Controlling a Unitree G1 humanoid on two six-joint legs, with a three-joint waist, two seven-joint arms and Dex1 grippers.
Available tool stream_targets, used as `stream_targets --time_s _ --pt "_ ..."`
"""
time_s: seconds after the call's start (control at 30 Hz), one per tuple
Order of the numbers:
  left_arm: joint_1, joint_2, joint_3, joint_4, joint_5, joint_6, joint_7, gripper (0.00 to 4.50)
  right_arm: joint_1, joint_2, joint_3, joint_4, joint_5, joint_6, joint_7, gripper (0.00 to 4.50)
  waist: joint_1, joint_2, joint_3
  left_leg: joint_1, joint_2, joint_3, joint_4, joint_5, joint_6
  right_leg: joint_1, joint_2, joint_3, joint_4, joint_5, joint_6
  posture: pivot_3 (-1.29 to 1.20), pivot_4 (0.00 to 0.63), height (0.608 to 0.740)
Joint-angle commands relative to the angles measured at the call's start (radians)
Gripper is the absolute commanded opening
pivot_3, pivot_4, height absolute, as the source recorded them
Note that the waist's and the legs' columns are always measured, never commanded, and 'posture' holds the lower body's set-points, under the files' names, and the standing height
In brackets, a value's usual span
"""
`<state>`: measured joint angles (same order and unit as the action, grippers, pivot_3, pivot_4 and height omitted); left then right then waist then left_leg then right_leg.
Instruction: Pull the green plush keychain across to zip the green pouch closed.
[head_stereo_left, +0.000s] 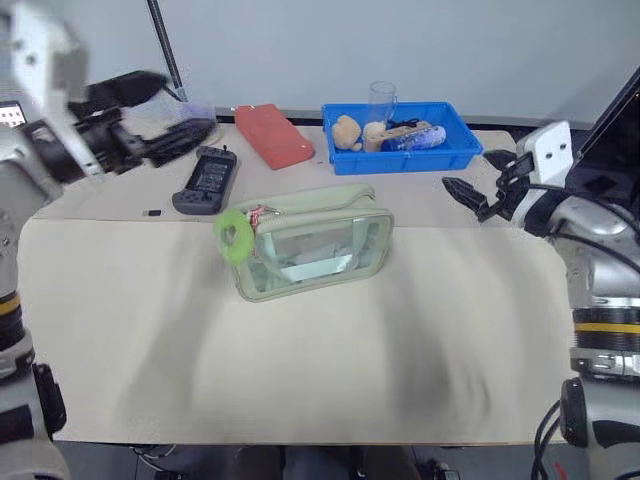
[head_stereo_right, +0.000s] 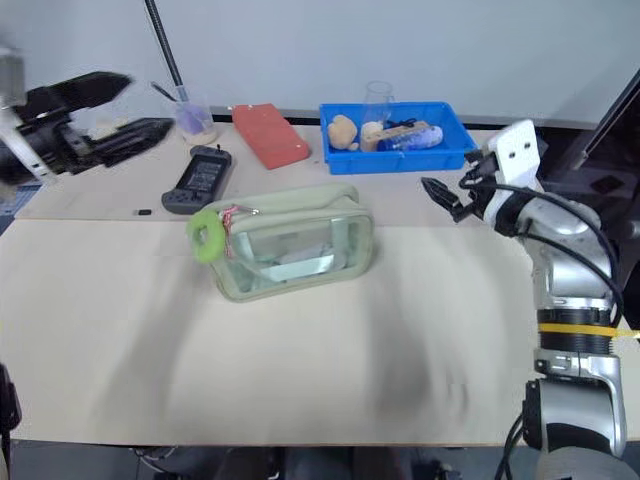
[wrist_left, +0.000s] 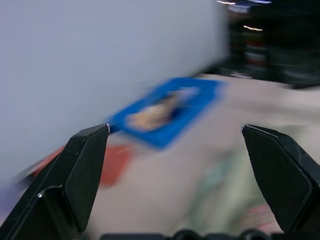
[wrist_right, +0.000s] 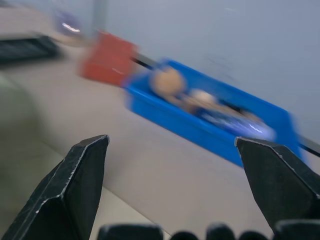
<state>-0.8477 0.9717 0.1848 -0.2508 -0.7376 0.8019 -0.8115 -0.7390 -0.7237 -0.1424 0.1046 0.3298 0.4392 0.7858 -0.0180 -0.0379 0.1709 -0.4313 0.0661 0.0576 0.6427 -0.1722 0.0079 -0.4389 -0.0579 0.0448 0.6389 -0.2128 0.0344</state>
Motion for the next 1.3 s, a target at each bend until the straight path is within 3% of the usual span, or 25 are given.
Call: stream_targets --time_s 0.03,0.2,0.57,0.67,0.9,0.93,1.3 --pt "-0.055 0.001 -0.116 -0.116 -0.004 0.052 -0.043 4.5 -0.038 -0.041 -0.003 -0.153 0.101 0.112 0.079 4.48 -0.003 0.0 0.0 0.0 0.0 0.0 0.0 0.0 0.0 0.0 0.001 0.0 0.0 0.0 0.0 0.0 0.15 0.74" --pt "-0.005 0.057 -0.366 -0.22 0.262 -0.102 -0.117 4.5 -0.041 -0.042 0.0 -0.318 0.196 0.247 0.081 4.48 -0.002 0.0 0.0 0.001 0.001 -0.001 0.0 0.0 0.0 -0.001 0.002 0.0 0.002 -0.001 -0.002 0.0 0.15 0.74" --pt "0.056 -0.031 -0.505 -0.066 0.592 -0.343 -0.113 4.5 -0.007 -0.091 0.004 -0.552 0.345 0.393 0.101 4.48 0.009 0.0 0.0 -0.001 0.001 0.0 0.002 0.0 0.0 -0.001 0.001 0.0 0.001 -0.001 -0.002 0.0 0.15 0.74" --pt "0.05 -0.069 -0.505 -0.039 0.623 -0.369 -0.116 3.61 -0.026 -0.093 -0.003 -0.569 0.388 0.423 0.087 4.5 0.008 0.0 0.0 -0.001 0.001 0.0 0.002 0.0 0.0 -0.001 0.001 0.0 0.002 -0.001 -0.002 0.0 0.15 0.74" --pt "0.048 -0.114 -0.478 -0.013 0.666 -0.413 -0.14 0.24 -0.043 -0.11 0.012 -0.561 0.399 0.431 0.065 4.5 0.009 0.0 0.0 -0.001 0.001 -0.001 0.002 0.0 0.0 -0.001 0.001 0.0 0.002 -0.001 -0.002 0.0 0.15 0.74" --pt "0.049 -0.116 -0.474 -0.013 0.668 -0.415 -0.144 0.03 -0.044 -0.111 0.012 -0.561 0.402 0.432 0.063 4.5 0.009 0.0 0.0 -0.001 0.001 -0.001 0.002 0.0 0.0 -0.001 0.001 0.0 0.002 -0.001 -0.002 0.0 0.15 0.74" --pt "0.044 -0.052 -0.377 0.171 0.604 -0.812 -0.4 0.03 -0.031 -0.177 0.053 -0.505 0.354 0.366 0.158 4.5 0.006 0.0 0.0 -0.001 0.001 0.0 0.002 0.0 0.0 -0.002 0.001 0.0 0.002 -0.001 -0.002 0.0 0.15 0.74"
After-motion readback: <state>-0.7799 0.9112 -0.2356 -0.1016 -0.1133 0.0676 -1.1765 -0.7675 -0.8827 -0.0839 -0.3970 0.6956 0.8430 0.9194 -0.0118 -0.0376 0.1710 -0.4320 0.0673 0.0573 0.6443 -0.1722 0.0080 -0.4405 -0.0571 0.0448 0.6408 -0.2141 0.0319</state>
